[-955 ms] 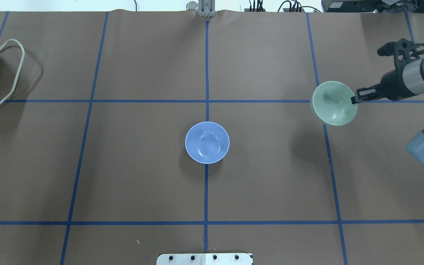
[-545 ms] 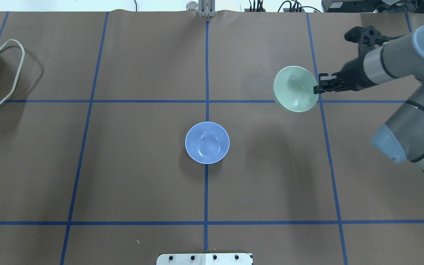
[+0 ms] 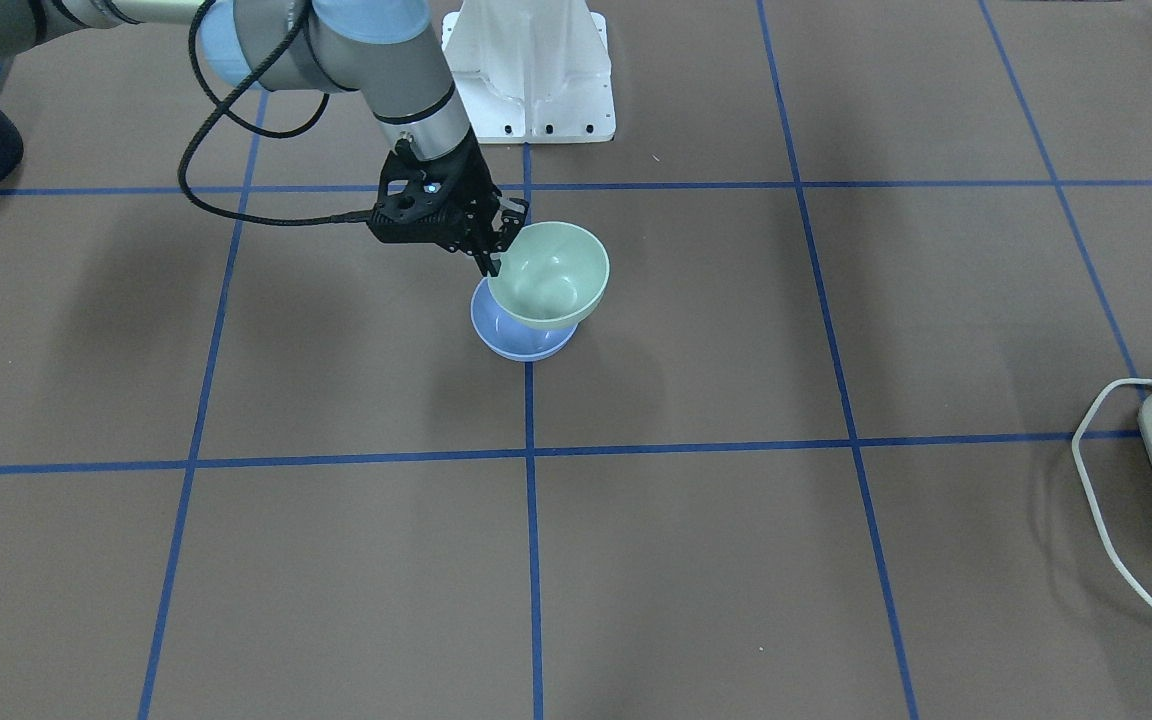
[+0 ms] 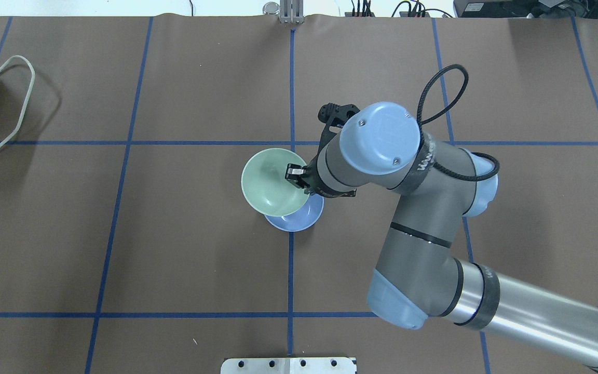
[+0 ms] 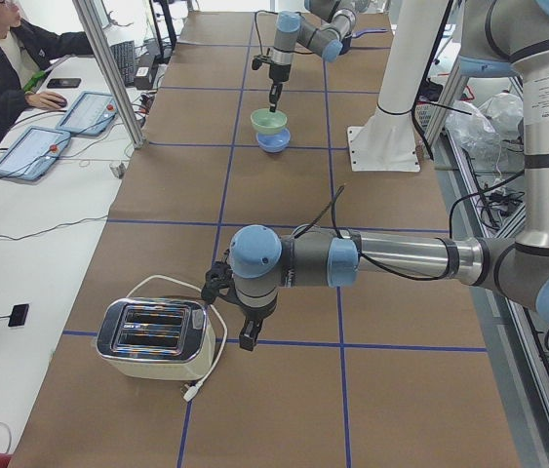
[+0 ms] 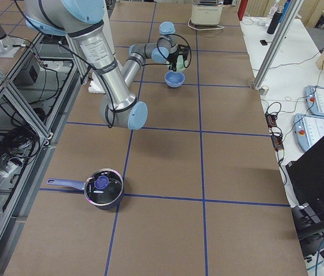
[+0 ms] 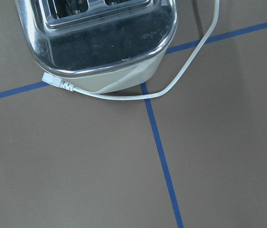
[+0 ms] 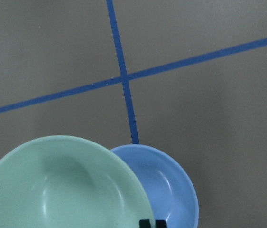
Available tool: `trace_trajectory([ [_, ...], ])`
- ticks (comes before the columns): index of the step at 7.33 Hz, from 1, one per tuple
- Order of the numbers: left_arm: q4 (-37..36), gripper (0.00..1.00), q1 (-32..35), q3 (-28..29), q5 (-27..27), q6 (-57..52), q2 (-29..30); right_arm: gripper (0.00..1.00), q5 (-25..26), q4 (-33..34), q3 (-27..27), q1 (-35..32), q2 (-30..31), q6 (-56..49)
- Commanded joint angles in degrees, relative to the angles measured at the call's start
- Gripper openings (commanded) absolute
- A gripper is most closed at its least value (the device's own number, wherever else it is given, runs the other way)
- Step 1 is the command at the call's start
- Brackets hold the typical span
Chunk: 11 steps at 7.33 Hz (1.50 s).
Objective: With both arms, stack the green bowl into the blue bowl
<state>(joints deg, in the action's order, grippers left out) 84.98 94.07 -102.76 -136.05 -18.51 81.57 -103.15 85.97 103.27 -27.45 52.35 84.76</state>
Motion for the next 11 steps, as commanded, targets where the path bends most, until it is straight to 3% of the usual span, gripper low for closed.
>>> trace_trajectory([
  [1,0.01,0.98,-0.03,-0.07,0.00,-0.03,0.00,0.00,1.90,1.48,-1.84,2.22,0.73,-0.47],
  [11,0.01,0.98,-0.03,-0.25,0.00,-0.47,0.00,0.00,2.43,0.78,-3.69,1.43,1.35,-1.79],
])
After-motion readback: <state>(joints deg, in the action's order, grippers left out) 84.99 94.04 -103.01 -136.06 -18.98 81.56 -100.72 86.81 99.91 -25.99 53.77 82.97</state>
